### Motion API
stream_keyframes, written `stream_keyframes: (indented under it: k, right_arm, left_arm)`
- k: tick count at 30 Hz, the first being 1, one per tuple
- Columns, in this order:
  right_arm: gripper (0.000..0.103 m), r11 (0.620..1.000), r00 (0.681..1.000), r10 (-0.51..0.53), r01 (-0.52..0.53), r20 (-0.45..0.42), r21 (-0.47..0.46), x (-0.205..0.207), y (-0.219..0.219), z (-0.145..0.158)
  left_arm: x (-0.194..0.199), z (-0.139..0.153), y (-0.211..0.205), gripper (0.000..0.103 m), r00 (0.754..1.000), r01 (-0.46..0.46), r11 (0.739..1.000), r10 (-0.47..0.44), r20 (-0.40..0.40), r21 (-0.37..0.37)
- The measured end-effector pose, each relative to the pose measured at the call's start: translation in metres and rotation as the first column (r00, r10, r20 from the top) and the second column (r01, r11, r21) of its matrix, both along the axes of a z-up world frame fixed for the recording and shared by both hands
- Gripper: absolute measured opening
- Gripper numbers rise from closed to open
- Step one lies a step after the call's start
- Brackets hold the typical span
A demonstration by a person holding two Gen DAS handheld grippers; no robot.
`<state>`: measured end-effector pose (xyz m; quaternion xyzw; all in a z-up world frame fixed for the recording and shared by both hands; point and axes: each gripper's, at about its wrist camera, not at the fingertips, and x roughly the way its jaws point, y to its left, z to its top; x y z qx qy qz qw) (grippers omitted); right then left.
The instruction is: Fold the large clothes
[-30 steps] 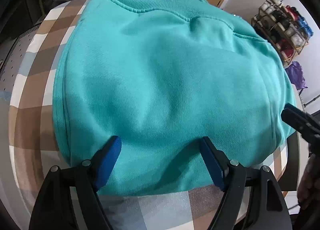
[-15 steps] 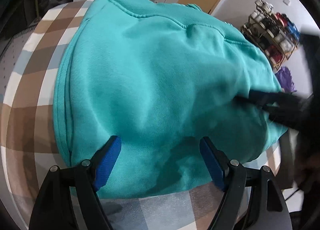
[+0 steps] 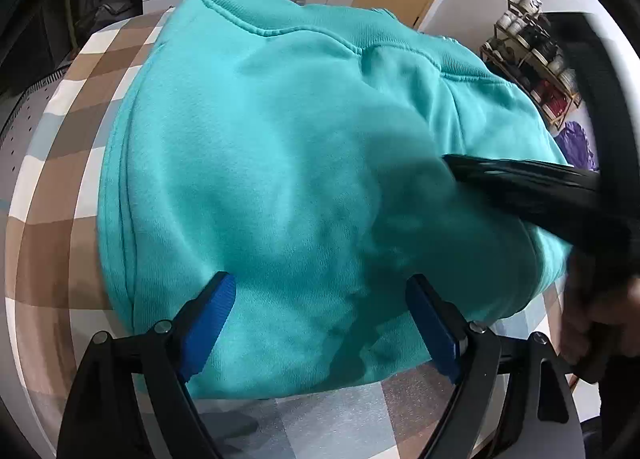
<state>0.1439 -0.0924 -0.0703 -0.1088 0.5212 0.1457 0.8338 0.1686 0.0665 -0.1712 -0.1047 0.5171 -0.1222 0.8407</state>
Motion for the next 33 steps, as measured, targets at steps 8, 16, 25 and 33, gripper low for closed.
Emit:
stream_keyframes:
  k: [8, 16, 25, 33]
  right_arm:
    - [0.014, 0.985, 0.973, -0.171, 0.166, 0.153, 0.047, -0.078, -0.098, 0.041]
    - [0.009, 0.942, 0.945, -0.325, 0.322, 0.018, 0.092, -0.083, -0.145, -0.009]
    - [0.016, 0.950, 0.940, -0.313, 0.312, 0.135, 0.032, -0.085, -0.159, 0.054]
    - [0.017, 0.941, 0.974, -0.218, 0.225, 0.057, -0.254, -0.061, -0.162, 0.007]
  left_arm:
    - [-0.003, -0.001, -0.004, 0.084, 1.000, 0.015, 0.999, -0.016, 0.011, 0.031]
    - [-0.002, -0.003, -0.009, 0.085, 0.999, 0.015, 0.999, -0.017, 0.029, 0.047]
    - [-0.003, -0.003, -0.008, 0.085, 0.999, 0.021, 0.999, -0.022, 0.029, 0.043]
    - [-0.003, -0.003, -0.008, 0.085, 0.999, 0.024, 0.999, -0.026, 0.025, 0.048]
